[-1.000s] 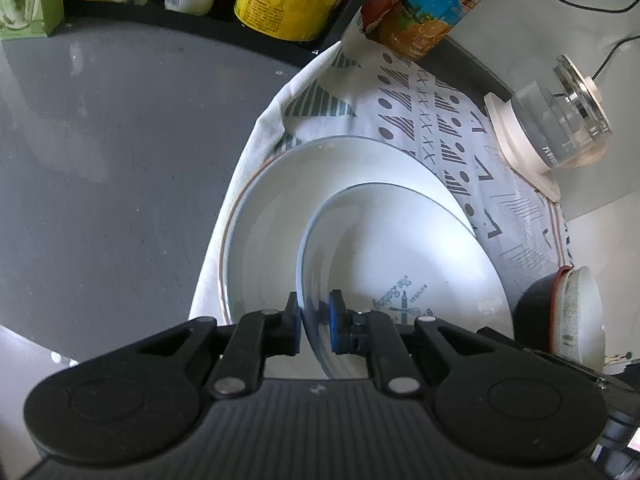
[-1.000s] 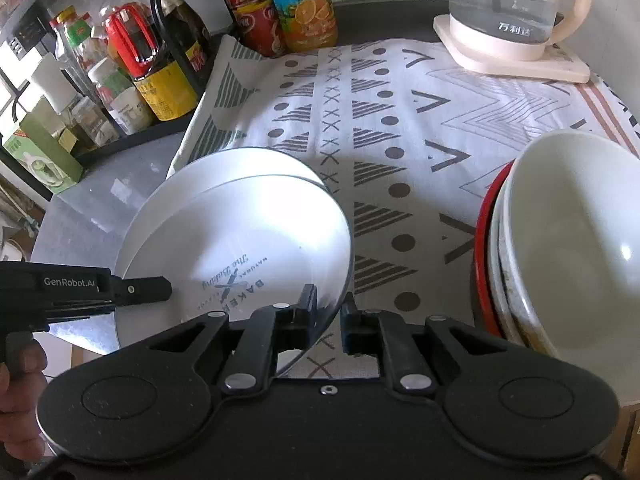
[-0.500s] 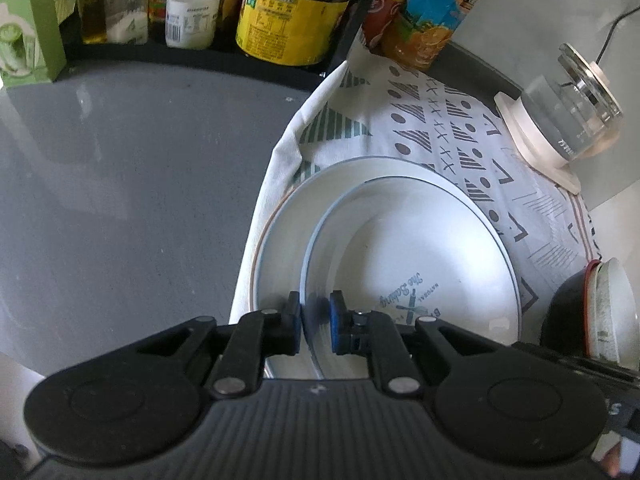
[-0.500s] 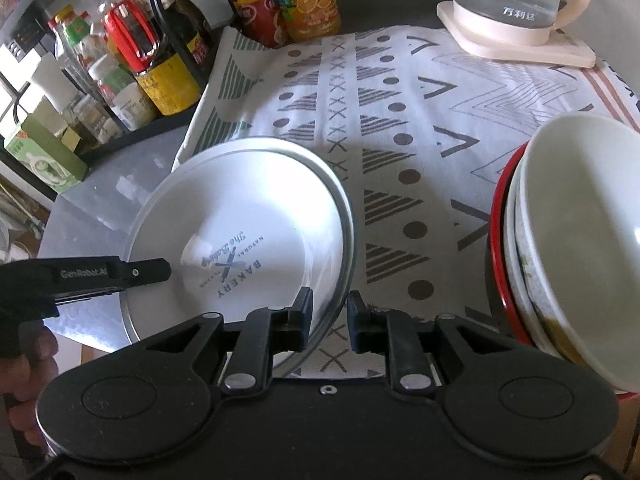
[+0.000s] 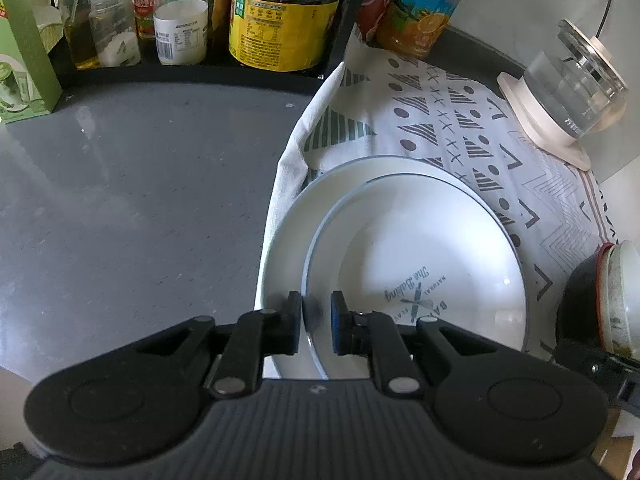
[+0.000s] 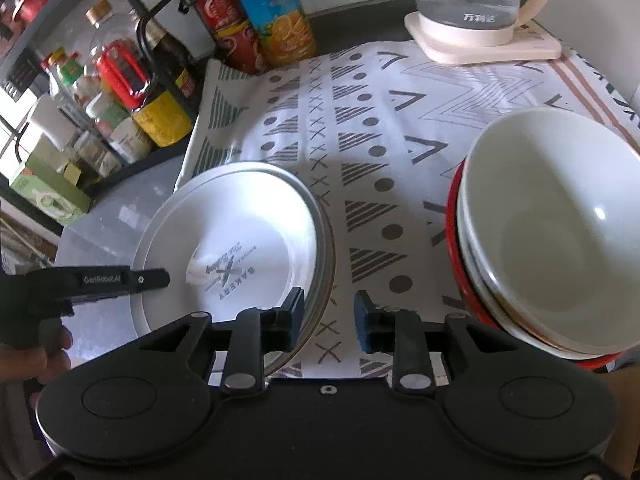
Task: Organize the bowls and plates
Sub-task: 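Open the grippers and pull back from the plate stack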
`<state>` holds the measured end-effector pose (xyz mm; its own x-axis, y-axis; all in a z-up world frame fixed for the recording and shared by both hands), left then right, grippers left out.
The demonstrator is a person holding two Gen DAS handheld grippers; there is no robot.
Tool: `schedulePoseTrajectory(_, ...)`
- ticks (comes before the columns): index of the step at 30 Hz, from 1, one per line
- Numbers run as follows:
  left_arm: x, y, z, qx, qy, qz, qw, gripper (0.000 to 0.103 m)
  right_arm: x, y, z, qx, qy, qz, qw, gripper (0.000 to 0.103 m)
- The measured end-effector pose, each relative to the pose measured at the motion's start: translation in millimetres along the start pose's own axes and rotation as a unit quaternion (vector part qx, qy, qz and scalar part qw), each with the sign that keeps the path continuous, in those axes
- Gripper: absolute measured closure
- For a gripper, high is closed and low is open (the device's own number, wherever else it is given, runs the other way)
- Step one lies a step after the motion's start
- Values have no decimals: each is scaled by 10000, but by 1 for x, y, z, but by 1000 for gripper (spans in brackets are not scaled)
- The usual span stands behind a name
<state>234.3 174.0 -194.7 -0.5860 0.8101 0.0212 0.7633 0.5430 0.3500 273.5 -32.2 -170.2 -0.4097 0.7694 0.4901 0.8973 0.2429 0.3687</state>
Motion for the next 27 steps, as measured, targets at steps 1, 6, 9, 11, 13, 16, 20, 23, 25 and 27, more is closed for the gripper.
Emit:
schedulePoseTrajectory(1, 2, 1, -2, 10, -14, -13, 10000, 88, 0, 1, -2, -35, -3, 34, 10000, 73)
schedulePoseTrajectory(6, 12, 4, -15, -54, -163, -120, 9998, 76, 1, 6, -12, -276, -7, 126, 9995, 65)
schedulePoseTrajectory(9, 17, 7, -24, -218, 113, -75, 9997, 44, 2, 8, -20, -454, 5, 145, 9989, 57)
schedulePoseTrajectory(11, 20, 9, -31, -345, 115, -107, 9993, 37, 4, 9, -26, -564, 37, 155, 9983, 52)
schedulePoseTrajectory(13, 22, 12, -36, -309, 65, -165, 9994, 34, 5, 10, -34, -672, 78, 136, 9976, 42)
schedulePoseTrajectory(16, 21, 16, -46, -346, -31, -132, 9993, 27, 7, 11, -45, -801, 106, 111, 9967, 30)
schedulePoseTrajectory(20, 15, 21, -65, -454, -226, -131, 9986, 16, 9, 13, -58, -956, 122, 68, 9953, 19)
schedulePoseTrajectory(23, 6, 23, -74, -470, -300, -107, 9984, 15, 8, 15, -67, -1087, 66, 57, 9940, 12)
schedulePoseTrajectory(25, -2, 24, -80, -503, -370, -27, 9980, 14, 2, 16, -73, -1155, 72, 176, 9931, 11)
schedulePoseTrajectory(27, -10, 23, -85, -537, -414, 61, 9977, 13, -3, 16, -79, -1222, 58, 240, 9922, 8)
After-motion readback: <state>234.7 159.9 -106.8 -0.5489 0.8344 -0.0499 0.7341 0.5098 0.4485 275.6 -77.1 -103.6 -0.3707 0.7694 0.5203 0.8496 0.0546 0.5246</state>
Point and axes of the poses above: each gripper's, at about its wrist camera, not at the fingertips, and z roughly the way its jaws point, x to its left, y to its top, the point moved 4 cm from there along z, roughly the way its jaws point, and after that the axes turned 15 degrees about y, right-handed, at the moved point
